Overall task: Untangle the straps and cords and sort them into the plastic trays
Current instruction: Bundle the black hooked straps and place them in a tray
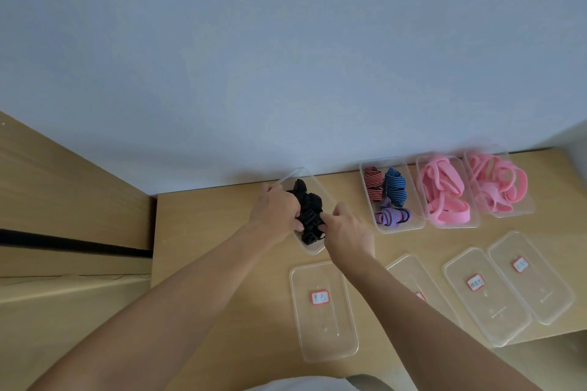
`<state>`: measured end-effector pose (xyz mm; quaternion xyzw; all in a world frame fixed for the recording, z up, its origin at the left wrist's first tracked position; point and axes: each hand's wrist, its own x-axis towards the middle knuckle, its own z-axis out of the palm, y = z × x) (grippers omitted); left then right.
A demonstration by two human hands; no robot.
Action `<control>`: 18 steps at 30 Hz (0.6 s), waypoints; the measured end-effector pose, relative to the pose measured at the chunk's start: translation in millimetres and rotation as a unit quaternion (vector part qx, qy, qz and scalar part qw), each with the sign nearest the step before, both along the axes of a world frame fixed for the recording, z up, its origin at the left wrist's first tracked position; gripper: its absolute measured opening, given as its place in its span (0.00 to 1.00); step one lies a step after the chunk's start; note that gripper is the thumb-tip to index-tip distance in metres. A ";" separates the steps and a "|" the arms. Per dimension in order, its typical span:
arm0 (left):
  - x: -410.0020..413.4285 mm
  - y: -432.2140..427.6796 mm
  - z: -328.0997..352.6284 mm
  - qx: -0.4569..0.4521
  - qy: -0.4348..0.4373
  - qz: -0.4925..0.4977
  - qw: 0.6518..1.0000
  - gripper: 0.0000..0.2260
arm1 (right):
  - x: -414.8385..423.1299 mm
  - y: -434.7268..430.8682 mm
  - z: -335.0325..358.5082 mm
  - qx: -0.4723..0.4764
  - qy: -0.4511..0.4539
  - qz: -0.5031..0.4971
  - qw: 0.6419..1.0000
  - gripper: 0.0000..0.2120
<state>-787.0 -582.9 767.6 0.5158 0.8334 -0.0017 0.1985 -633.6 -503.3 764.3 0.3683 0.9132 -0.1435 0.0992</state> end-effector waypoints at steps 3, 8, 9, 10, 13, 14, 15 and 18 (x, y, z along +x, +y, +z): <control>3.1 -5.1 4.6 0.007 0.015 0.009 1.000 0.12 | -3.3 2.3 0.2 -0.041 0.004 -0.002 0.999 0.11; 17.9 -31.1 10.8 0.140 -0.040 0.226 0.963 0.27 | 7.5 -3.8 3.4 -0.130 0.145 -0.127 0.973 0.19; 24.4 -36.3 13.7 0.150 -0.090 0.313 0.934 0.27 | 11.0 -3.5 4.2 -0.135 0.137 -0.145 0.971 0.20; 31.8 -40.4 13.5 0.143 -0.154 0.391 0.896 0.27 | 13.9 -3.7 3.7 -0.151 0.126 -0.158 0.968 0.19; 58.7 -46.9 11.6 0.140 -0.280 0.483 0.818 0.10 | 18.2 -7.4 1.5 -0.224 0.127 -0.206 0.944 0.15; 65.2 -48.5 11.2 0.151 -0.275 0.477 0.821 0.06 | 19.4 -8.7 -0.5 -0.250 0.128 -0.226 0.933 0.15; 67.9 -48.1 8.2 0.157 -0.262 0.473 0.826 0.11 | 20.4 -9.5 -4.0 -0.276 0.129 -0.237 0.923 0.15; 67.4 -46.1 8.6 0.168 -0.265 0.457 0.832 0.12 | 22.9 -13.6 1.1 -0.317 0.135 -0.226 0.911 0.19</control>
